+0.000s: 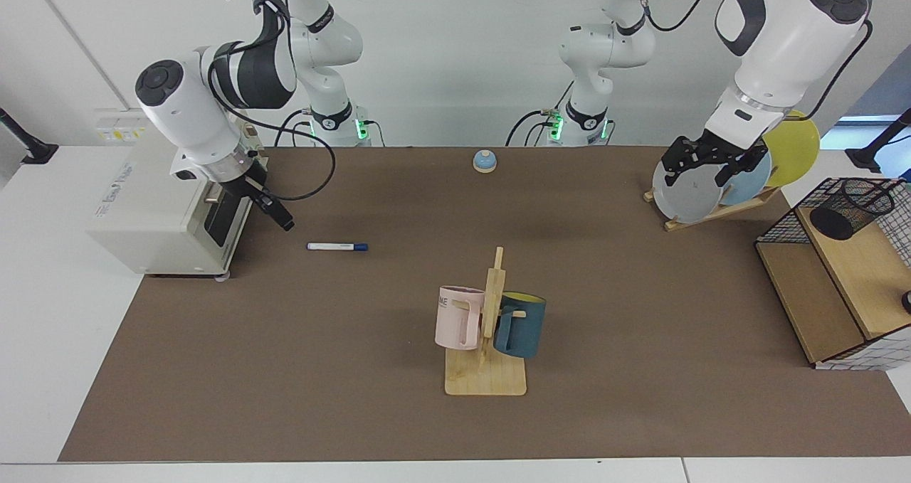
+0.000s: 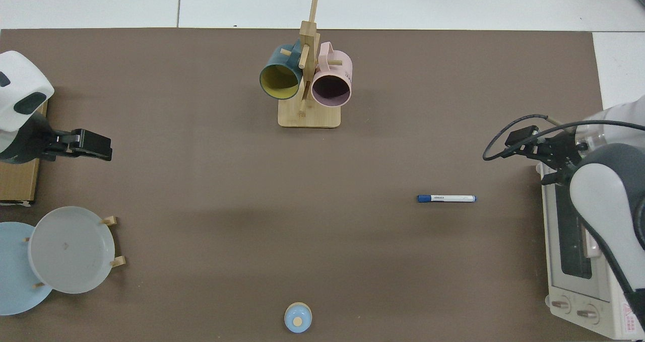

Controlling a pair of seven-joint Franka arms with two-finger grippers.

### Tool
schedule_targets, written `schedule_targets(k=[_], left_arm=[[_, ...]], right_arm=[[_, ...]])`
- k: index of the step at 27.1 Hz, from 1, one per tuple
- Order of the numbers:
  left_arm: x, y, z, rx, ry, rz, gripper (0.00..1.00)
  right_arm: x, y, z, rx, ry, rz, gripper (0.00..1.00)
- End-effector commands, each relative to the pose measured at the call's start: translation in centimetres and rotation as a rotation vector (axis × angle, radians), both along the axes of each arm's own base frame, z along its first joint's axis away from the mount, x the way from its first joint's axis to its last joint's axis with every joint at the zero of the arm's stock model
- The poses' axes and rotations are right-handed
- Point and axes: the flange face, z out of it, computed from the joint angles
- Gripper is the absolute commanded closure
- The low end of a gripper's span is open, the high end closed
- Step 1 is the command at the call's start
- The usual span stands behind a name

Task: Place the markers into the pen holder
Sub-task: 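Reach the right gripper down to the white blue-capped marker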

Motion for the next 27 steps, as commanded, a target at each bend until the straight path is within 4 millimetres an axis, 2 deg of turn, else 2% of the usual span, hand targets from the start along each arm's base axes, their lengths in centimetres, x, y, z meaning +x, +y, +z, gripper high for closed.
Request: schedule_targets(k=[1, 6, 9, 13, 19, 21, 24, 27], left_arm=[[-0.5, 0.4, -0.3, -0.002, -0.014, -0.005, 0.0], [-0.5, 0.4, -0.4, -0.003, -0.014, -0.005, 0.0], [-0.5, 0.3, -0.5, -0.002, -0.012, -0.006, 0.0], [-0.5, 0.4, -0.6, -0.002, -0.009, -0.005, 0.0], [-0.6, 0.5, -0.7, -0.003, -0.008, 0.002, 0.0], [-0.6, 0.5, -0.7, -0.003, -0.008, 0.002, 0.0], [-0.7, 0.5, -0.6, -0.004, -0.009, 0.002, 0.0], [-0.7, 0.5, -0.8, -0.003, -0.006, 0.003, 0.0]], right_arm=[[-2.4, 0.0, -2.7, 0.003, 0.037, -0.276, 0.0], [-3.1, 0.5, -5.8, -0.02, 0.056, -0.493, 0.0], [-3.2, 1.0, -7.5, -0.029, 0.052, -0.548, 0.0], [-3.1, 1.0, -8.8, -0.039, 0.062, -0.629, 0.0], [-2.9, 1.3, -11.1, -0.05, 0.087, -0.64, 0.0], [-2.7, 2.2, -12.0, -0.042, 0.077, -0.633, 0.0], [-2.6, 2.5, -13.4, -0.044, 0.063, -0.63, 0.0], [-2.7, 4.1, -15.5, -0.051, 0.087, -0.606, 0.0]])
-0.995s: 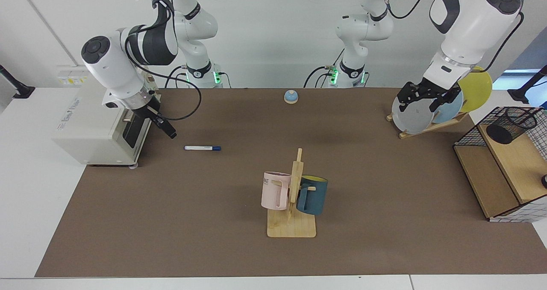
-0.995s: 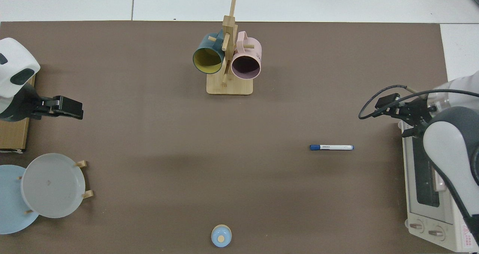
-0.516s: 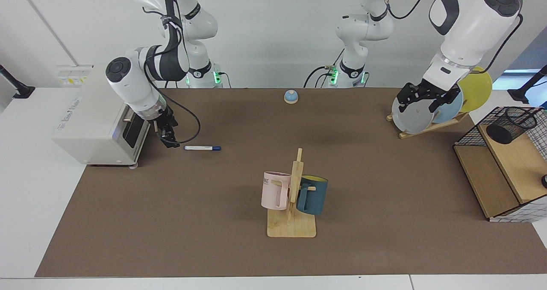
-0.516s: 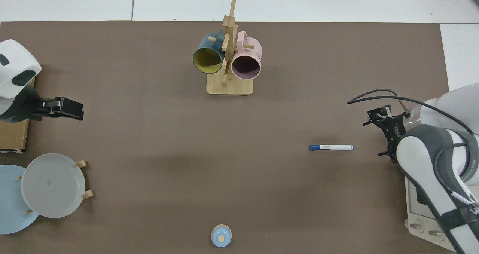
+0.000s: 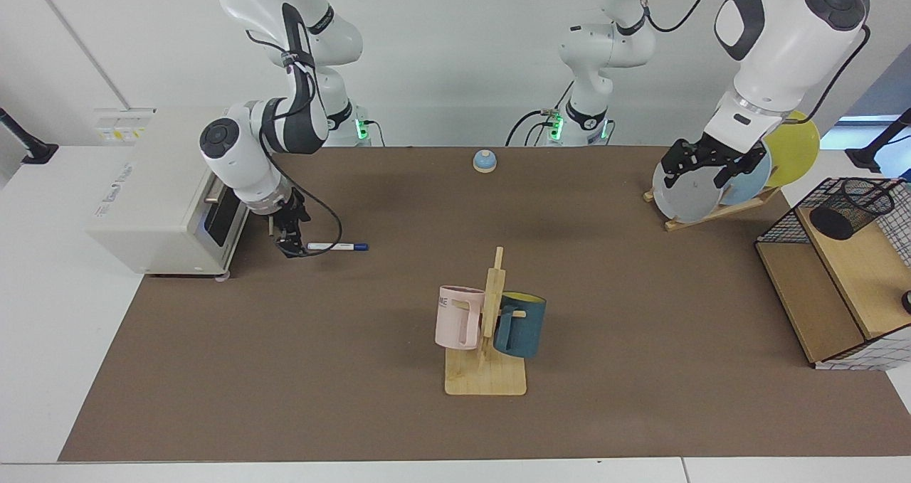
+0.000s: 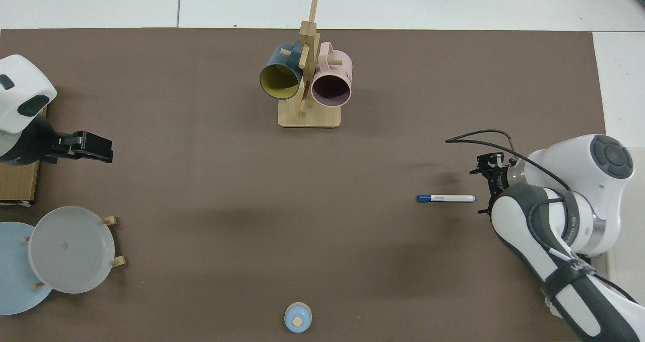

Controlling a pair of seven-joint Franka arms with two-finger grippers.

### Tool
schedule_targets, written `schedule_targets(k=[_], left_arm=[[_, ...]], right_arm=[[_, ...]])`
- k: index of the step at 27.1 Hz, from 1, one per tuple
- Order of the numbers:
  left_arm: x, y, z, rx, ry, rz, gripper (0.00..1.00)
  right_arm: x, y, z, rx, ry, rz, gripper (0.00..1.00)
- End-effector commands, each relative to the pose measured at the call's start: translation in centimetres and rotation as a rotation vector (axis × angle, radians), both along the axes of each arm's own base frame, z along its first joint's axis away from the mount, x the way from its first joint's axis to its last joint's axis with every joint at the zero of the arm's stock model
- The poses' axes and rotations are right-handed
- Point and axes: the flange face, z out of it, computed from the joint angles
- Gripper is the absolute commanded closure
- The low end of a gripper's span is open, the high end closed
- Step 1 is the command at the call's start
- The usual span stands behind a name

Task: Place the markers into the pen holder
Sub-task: 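Reach the right gripper down to the white blue-capped marker, then close the right gripper on the marker and lift it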

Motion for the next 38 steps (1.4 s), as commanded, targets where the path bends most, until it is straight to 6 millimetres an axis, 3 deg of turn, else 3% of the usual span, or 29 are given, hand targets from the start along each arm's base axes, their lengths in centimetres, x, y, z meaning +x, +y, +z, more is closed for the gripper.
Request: schedule_targets(k=[1, 5, 18, 20, 22, 25, 30, 31, 38], left_arm=[[-0.7, 0.3, -0.3, -0.004, -0.015, 0.0, 0.0], [-0.7, 0.4, -0.2, -0.004, -0.016, 0.001, 0.0], [-0.7, 0.3, -0.2, -0.004, -0.016, 0.0, 0.0], [-0.7, 0.3, -0.2, -0.004, -0.016, 0.0, 0.0], [-0.7, 0.3, -0.2, -0.004, -0.016, -0.002, 0.0], [-0.7, 0.3, -0.2, -0.003, -0.016, -0.008, 0.0], [-0.6, 0.1, -0.2, -0.004, -0.025, -0.045, 0.0], [-0.6, 0.0, -0.2, -0.004, -0.025, -0.046, 0.0], [-0.7, -0.2, -0.2, -0.004, -0.02, -0.05, 0.0]], right_arm=[[0.0, 2.0, -3.4, 0.01, 0.007, -0.008, 0.0], [0.1, 1.9, -4.5, 0.014, -0.001, -0.007, 0.0], [0.2, 0.9, -4.6, 0.016, -0.006, 0.011, 0.02], [0.1, 0.9, -4.7, 0.02, -0.001, 0.03, 0.13], [0.0, 1.0, -4.6, 0.021, 0.002, 0.043, 0.3], [0.0, 0.9, -4.6, 0.022, 0.002, 0.052, 0.44], [0.2, 0.9, -4.4, 0.024, -0.007, 0.082, 0.94], [0.3, 1.0, -4.4, 0.023, -0.009, 0.087, 1.0], [0.5, 1.7, -2.7, 0.051, 0.04, 0.084, 1.0]])
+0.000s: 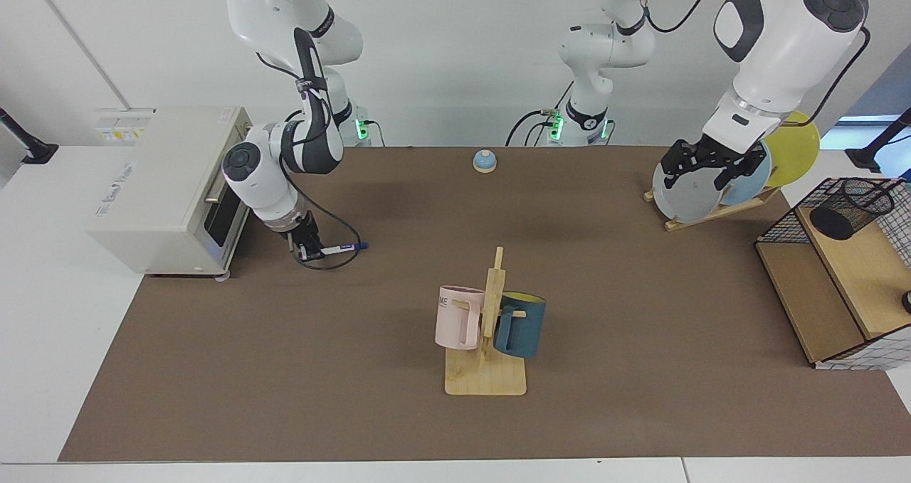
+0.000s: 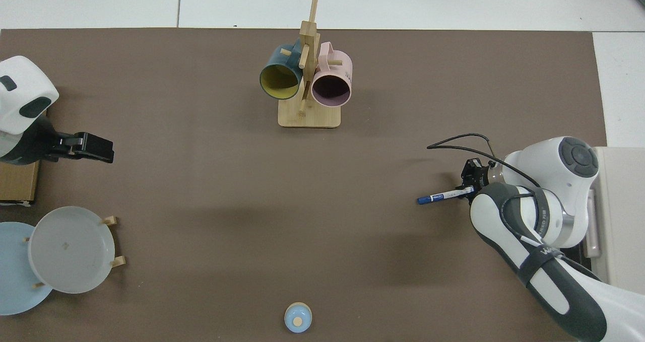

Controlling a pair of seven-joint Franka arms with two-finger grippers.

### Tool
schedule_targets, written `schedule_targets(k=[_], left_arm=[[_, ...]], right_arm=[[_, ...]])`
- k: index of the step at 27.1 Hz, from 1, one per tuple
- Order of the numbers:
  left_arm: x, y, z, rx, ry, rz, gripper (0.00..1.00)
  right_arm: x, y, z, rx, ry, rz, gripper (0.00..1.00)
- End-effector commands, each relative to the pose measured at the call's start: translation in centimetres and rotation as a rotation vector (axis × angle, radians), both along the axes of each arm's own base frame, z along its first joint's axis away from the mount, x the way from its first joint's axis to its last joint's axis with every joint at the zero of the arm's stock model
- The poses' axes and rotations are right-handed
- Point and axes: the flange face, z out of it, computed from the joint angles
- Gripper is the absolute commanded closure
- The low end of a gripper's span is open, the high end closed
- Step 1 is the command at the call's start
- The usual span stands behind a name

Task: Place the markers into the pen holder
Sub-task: 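Close the right gripper on the marker and lift it, then carry the marker to the middle while the left gripper reaches toward it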

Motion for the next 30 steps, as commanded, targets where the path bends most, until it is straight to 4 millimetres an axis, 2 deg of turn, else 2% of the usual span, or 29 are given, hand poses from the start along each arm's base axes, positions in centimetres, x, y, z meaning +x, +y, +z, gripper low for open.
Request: schedule_targets(k=[1, 5, 8, 10, 15, 17, 22, 24, 27, 30], left_arm=[[-0.7, -0.1, 0.1, -0.003, -0.017, -0.016, 0.0], [-0.4, -0.3, 0.6, 0.007, -0.048, -0.023, 0.0], [-0.5, -0.8, 1.0, 0.011, -0.051, -0.034, 0.0], [-1.0, -0.9, 1.6, 0.012, -0.049, -0.038, 0.0], [-1.7, -2.0, 2.3, 0.011, -0.049, -0.061, 0.0], [-1.7, -2.3, 2.3, 0.011, -0.05, -0.081, 0.0], [-1.8, -3.3, 2.6, 0.009, -0.064, -0.27, 0.0], [-1.9, -3.5, 2.7, 0.006, -0.061, -0.37, 0.0], [-2.0, -4.0, 2.6, -0.001, -0.06, -0.514, 0.0], [-2.2, -5.6, 2.6, -0.005, -0.058, -0.6, 0.0]], right_arm=[[0.1, 0.3, 1.9, 0.067, 0.06, 0.004, 1.0], [0.5, 1.8, 5.3, 0.197, 0.066, -0.018, 1.0], [0.5, 3.2, 7.0, 0.255, 0.05, -0.027, 1.0], [0.4, 5.4, 8.4, 0.31, 0.044, -0.018, 1.0], [-0.1, 8.8, 11.8, 0.425, 0.028, -0.008, 1.0], [-0.2, 11.0, 13.2, 0.461, 0.012, 0.017, 1.0], [-0.9, 16.2, 16.0, 0.51, 0.002, 0.071, 1.0], [-1.3, 18.3, 17.2, 0.553, 0.014, 0.048, 1.0], [-1.9, 21.5, 20.0, 0.583, 0.036, -0.023, 1.0], [-2.5, 23.9, 20.7, 0.585, 0.043, -0.068, 1.0]])
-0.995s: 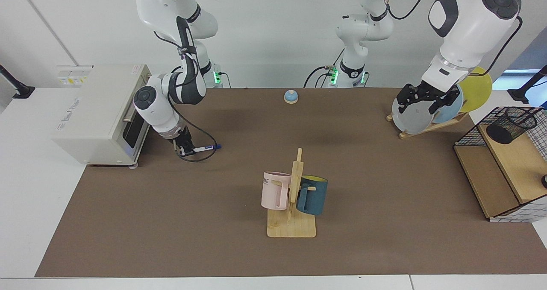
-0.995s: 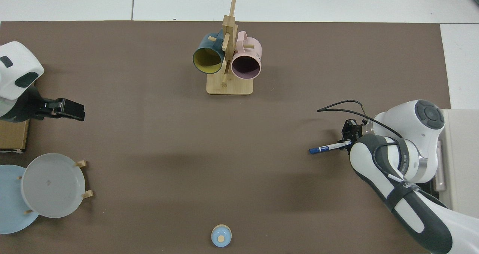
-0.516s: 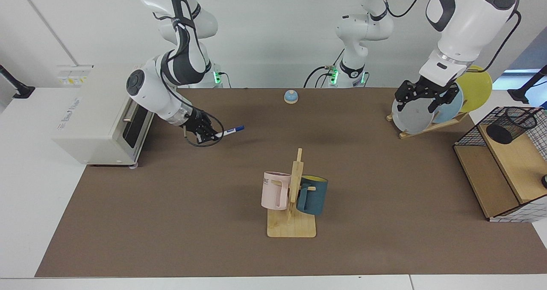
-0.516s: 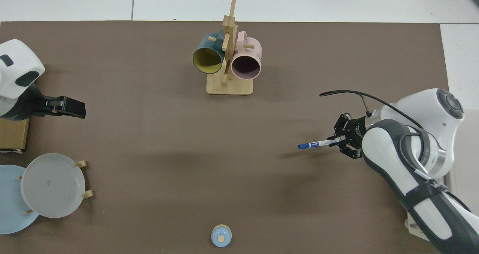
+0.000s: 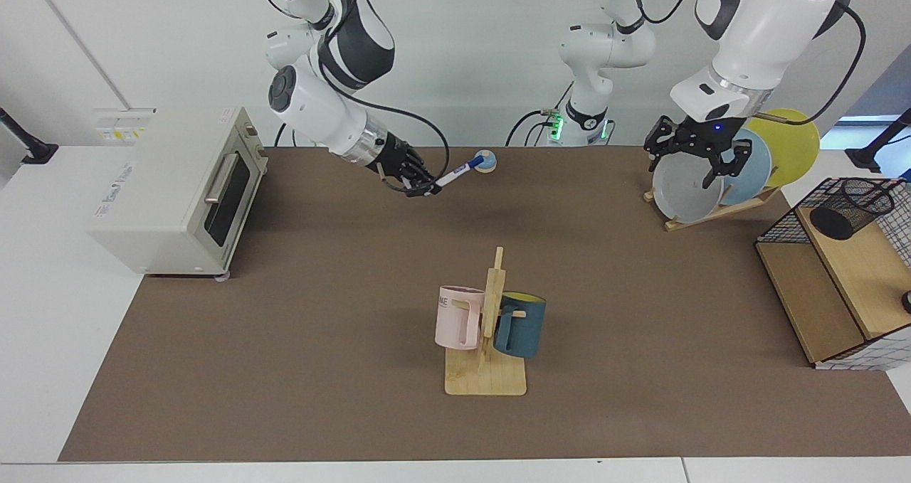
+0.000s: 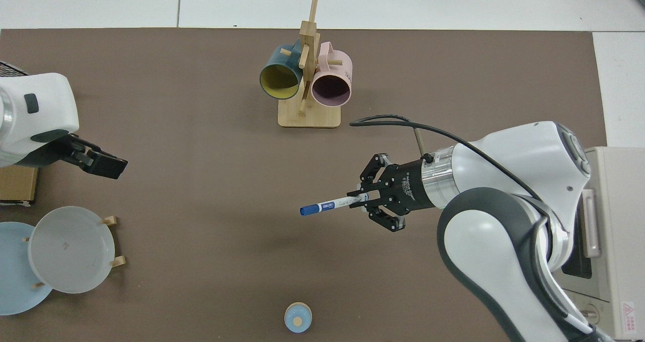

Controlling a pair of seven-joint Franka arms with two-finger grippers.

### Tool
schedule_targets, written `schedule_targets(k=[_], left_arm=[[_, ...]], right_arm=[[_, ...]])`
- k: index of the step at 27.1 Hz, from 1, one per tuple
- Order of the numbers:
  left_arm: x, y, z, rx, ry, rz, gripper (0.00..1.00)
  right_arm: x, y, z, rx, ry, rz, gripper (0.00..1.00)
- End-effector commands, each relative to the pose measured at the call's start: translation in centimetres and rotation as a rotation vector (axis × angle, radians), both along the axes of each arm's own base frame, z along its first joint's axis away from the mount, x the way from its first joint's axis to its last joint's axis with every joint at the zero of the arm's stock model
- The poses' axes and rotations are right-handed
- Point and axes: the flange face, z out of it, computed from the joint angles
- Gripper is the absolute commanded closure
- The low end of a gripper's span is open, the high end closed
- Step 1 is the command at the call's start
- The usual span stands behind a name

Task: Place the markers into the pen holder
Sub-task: 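Carry the marker to the middle while the left gripper reaches toward it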

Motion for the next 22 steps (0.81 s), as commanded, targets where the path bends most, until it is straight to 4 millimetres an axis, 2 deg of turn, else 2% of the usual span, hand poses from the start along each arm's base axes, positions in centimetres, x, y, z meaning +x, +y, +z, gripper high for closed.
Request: schedule_targets(k=[1, 3, 8, 10, 13, 16, 22], left_arm=[[-1.2, -1.9, 0.1, 0.004, 0.006, -0.15, 0.0], [-1.8, -2.5, 0.0, 0.001, 0.027, -0.167, 0.0], [-3.4, -6.3, 0.1, 0.005, 0.07, -0.237, 0.0], [-3.5, -6.5, 0.1, 0.006, 0.076, -0.256, 0.0], [-3.7, -7.2, 0.6, 0.007, 0.068, -0.303, 0.0], [-5.6, -8.8, 2.6, 0.02, 0.045, -0.36, 0.0], [-6.7, -12.7, 3.1, 0.139, 0.0, -0.498, 0.0]], right_arm=[[-0.8, 3.6, 2.5, 0.036, 0.032, -0.079, 1.0], [-1.0, 5.2, 2.9, 0.057, 0.028, -0.134, 1.0], [-1.6, 8.6, 3.8, 0.092, 0.032, -0.276, 1.0], [-1.7, 9.7, 4.1, 0.118, 0.035, -0.341, 1.0], [-1.6, 10.1, 4.5, 0.153, 0.04, -0.422, 1.0], [-1.6, 10.4, 4.6, 0.175, 0.063, -0.454, 1.0], [-1.6, 10.4, 4.5, 0.176, 0.067, -0.455, 1.0]])
